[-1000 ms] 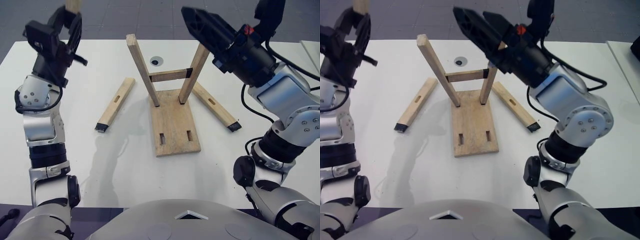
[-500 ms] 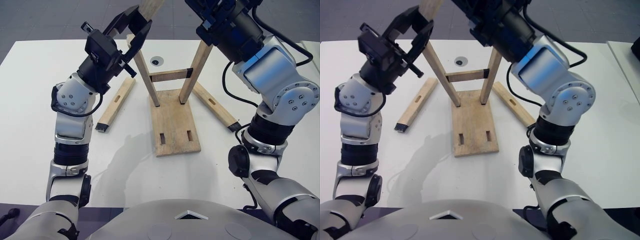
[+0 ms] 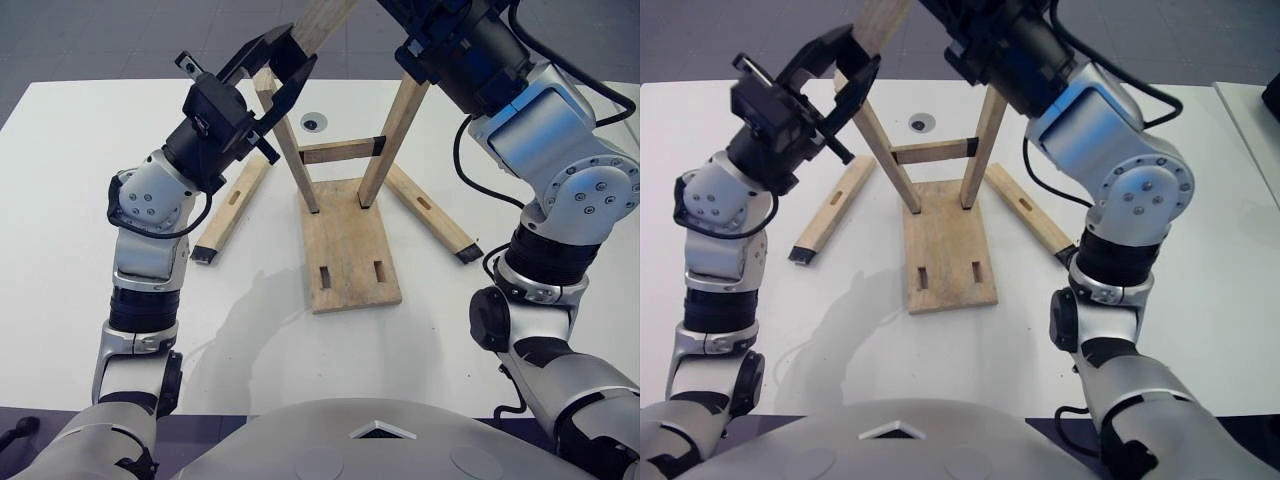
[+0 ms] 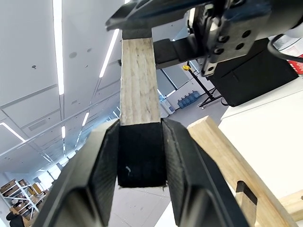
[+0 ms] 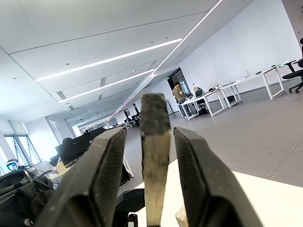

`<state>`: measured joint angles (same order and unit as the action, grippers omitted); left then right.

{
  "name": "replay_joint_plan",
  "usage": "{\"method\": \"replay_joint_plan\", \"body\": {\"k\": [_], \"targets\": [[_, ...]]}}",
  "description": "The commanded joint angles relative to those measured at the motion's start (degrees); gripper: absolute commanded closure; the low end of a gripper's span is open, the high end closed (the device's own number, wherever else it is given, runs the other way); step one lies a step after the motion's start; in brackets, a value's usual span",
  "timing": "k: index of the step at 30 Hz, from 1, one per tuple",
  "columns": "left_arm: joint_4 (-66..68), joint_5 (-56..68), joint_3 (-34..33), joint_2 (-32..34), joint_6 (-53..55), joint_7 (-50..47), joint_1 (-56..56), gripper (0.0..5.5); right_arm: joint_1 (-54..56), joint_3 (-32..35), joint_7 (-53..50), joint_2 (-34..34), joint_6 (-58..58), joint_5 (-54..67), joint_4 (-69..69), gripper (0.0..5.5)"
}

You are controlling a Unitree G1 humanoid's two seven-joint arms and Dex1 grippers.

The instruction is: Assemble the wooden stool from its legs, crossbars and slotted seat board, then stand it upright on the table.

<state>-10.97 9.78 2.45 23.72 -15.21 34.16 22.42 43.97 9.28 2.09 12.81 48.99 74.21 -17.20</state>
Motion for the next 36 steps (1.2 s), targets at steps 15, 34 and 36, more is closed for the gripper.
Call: {"method": "replay_joint_plan", "body": {"k": [15, 34, 36], "targets": [[-0.3, -2.4, -0.3, 0.7, 0.7, -0.8, 0.0, 3.4, 4.4, 3.0, -0.2, 2.3, -0.5, 2.9, 0.8, 5.08], [9.7, -9.8, -13.6, 2.1, 4.5, -19.2, -4.1, 0.11, -18.0, 7.4, 17.2, 29.5, -6.5, -24.6, 5.4, 5.08], [9.9, -10.0, -13.4, 2.0, 5.1, -19.7, -4.3, 0.1, -21.6, 3.5, 21.1, 29.2, -8.5, -29.0, 6.5, 5.08]]}}
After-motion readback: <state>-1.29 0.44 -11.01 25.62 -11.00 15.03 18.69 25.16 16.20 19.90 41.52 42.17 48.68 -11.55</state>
